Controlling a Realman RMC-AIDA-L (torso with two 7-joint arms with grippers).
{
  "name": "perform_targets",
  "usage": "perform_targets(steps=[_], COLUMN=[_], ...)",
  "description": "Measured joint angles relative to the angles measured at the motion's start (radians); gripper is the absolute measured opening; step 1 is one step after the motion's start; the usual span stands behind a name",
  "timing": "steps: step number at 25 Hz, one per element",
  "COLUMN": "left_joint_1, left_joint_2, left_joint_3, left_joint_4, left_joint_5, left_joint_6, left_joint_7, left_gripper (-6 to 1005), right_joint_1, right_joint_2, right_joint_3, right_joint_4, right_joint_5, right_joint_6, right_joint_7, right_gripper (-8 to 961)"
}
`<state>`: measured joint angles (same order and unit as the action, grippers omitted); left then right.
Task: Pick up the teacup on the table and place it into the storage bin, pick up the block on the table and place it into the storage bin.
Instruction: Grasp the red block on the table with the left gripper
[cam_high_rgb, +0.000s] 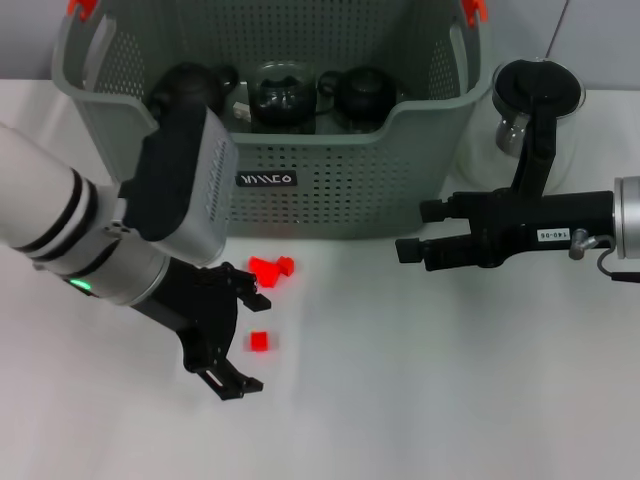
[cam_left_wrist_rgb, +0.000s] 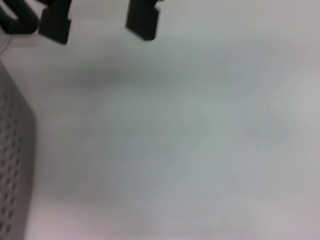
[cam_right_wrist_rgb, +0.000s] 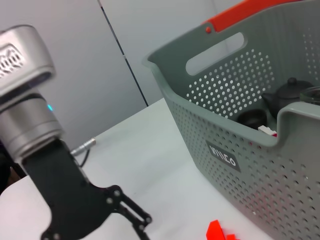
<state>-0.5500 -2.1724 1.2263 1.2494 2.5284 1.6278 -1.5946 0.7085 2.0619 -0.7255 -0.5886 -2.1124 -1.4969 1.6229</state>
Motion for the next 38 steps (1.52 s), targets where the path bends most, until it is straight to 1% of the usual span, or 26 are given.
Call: perform_targets(steps=[4, 8, 11, 16, 21, 22, 26, 32, 38], left_joint_1=[-0.008, -0.012, -0.021, -0.037, -0.041, -0.048, -0.064, -0.067, -0.069], left_joint_2=[-0.001, -0.003, -0.003, -0.002, -0.001, -0.002, 0.0, -0.001, -0.003], left_joint_3=[0.037, 0.105, 0.144, 0.157, 0.181, 0.2, 0.222, 0.229, 0.235], left_joint_4=[-0.024, -0.033, -0.041, -0.044, -0.046, -0.058, -0.087, -0.095, -0.096], left_joint_5=[0.036, 0.087, 0.109, 0.115, 0.119, 0.128, 0.136, 0.136, 0.138], left_joint_6=[-0.064, -0.137, -0.149, -0.146, -0.153, -0.165, -0.179, -0.182, -0.196], left_joint_7=[-0.028, -0.094, -0.118, -0.131, -0.135, -0.144, -0.169, -0.174, -0.184], left_gripper=[964, 963, 910, 821, 673, 643, 636, 623, 432], right_joint_1=[0.003, 0.008, 0.01, 0.013, 0.014, 0.014, 0.014, 0.014, 0.014], right_joint_2=[0.002, 0.006, 0.007, 0.008, 0.007, 0.007, 0.007, 0.007, 0.007], right_joint_3=[0.0, 0.001, 0.005, 0.009, 0.012, 0.012, 0.012, 0.013, 0.014], right_joint_4=[0.0, -0.001, -0.003, -0.005, -0.005, -0.005, -0.005, -0.005, -0.005], right_joint_5=[0.004, 0.005, 0.005, 0.005, 0.006, 0.006, 0.006, 0.006, 0.006], right_joint_6=[0.001, 0.005, 0.006, 0.007, 0.009, 0.009, 0.01, 0.011, 0.012], right_joint_7=[0.0, 0.0, 0.0, 0.0, 0.0, 0.0, -0.003, -0.005, -0.007], right_gripper=[925, 925, 925, 924, 924, 924, 924, 924, 924])
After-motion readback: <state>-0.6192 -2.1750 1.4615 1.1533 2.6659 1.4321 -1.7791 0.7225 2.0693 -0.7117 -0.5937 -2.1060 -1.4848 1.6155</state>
